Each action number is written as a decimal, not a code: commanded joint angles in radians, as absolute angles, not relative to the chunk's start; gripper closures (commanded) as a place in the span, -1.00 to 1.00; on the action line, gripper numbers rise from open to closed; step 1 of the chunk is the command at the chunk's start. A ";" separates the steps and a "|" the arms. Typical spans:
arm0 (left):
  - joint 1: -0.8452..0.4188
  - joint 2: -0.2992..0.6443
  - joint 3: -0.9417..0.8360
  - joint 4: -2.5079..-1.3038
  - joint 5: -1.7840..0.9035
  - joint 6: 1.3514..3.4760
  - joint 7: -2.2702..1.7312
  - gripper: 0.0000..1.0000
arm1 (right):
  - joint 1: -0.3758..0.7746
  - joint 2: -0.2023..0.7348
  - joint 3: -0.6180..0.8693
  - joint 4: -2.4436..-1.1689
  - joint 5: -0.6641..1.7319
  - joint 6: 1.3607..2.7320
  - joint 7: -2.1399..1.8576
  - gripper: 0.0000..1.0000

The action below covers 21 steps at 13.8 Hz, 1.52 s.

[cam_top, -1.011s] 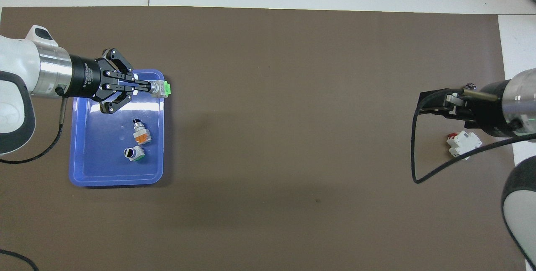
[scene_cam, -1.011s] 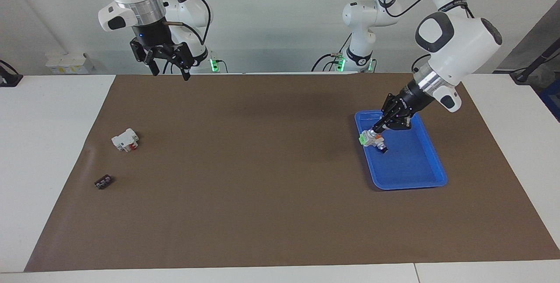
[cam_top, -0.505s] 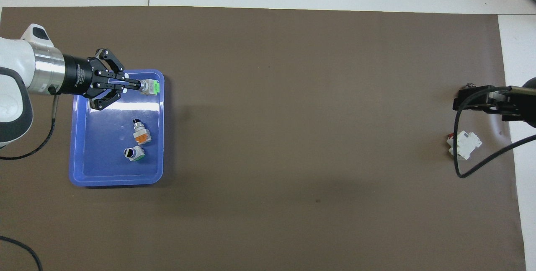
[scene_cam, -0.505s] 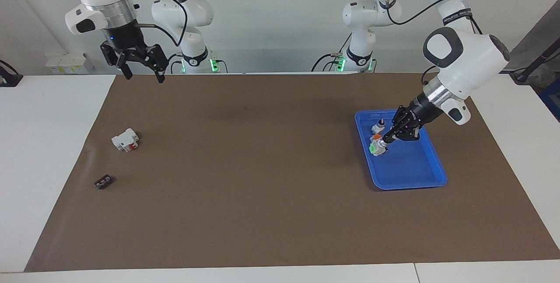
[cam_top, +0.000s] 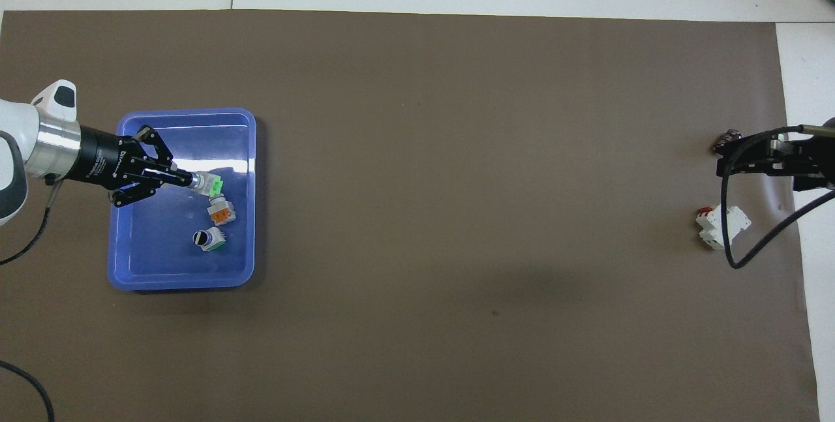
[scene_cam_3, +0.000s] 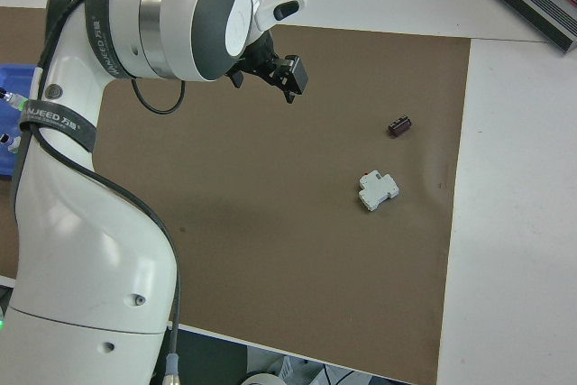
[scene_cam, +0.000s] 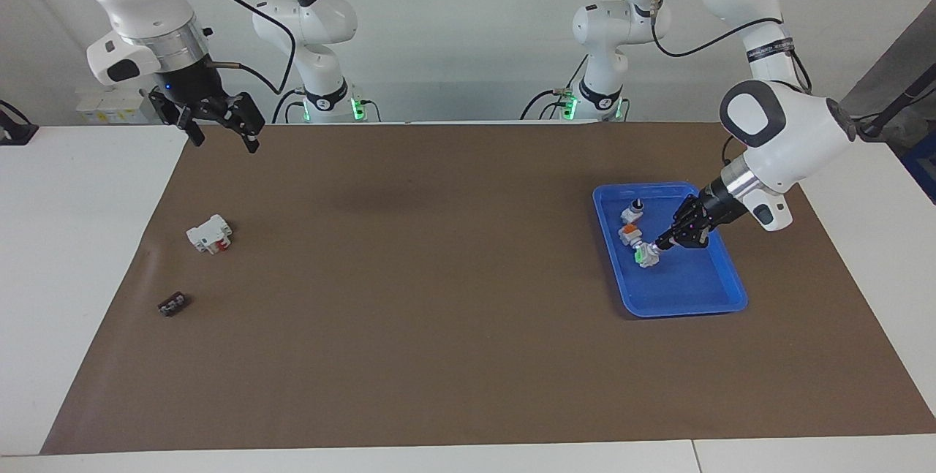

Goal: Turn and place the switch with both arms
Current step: 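Lower the switch into the blue tray with the left gripper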

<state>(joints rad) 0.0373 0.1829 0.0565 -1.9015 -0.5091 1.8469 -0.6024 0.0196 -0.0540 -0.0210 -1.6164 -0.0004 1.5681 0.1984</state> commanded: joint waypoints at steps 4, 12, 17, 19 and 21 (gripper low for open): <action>0.047 0.164 0.072 -1.904 -0.471 1.749 -0.460 1.00 | 0.012 -0.054 -0.003 -1.598 -0.034 1.540 0.114 -1.00; 0.077 0.247 0.086 -1.847 -0.368 1.645 -0.215 1.00 | 0.006 -0.060 -0.002 -1.601 -0.018 1.546 0.123 -1.00; 0.071 0.262 0.086 -1.853 -0.331 1.603 -0.092 1.00 | 0.011 -0.072 -0.002 -1.603 -0.018 1.542 0.121 -1.00; 0.071 0.264 0.084 -1.853 -0.293 1.623 -0.037 1.00 | 0.011 -0.078 -0.002 -1.603 -0.018 1.542 0.121 -1.00; 0.072 0.265 0.084 -1.853 -0.290 1.652 0.009 0.56 | 0.012 -0.081 -0.002 -1.603 -0.018 1.540 0.121 -1.00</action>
<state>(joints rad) 0.0721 0.2517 0.0833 -1.8723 -0.3151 1.6365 -0.0374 0.0204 -0.0706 -0.0083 -1.6079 -0.0174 1.5598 0.1419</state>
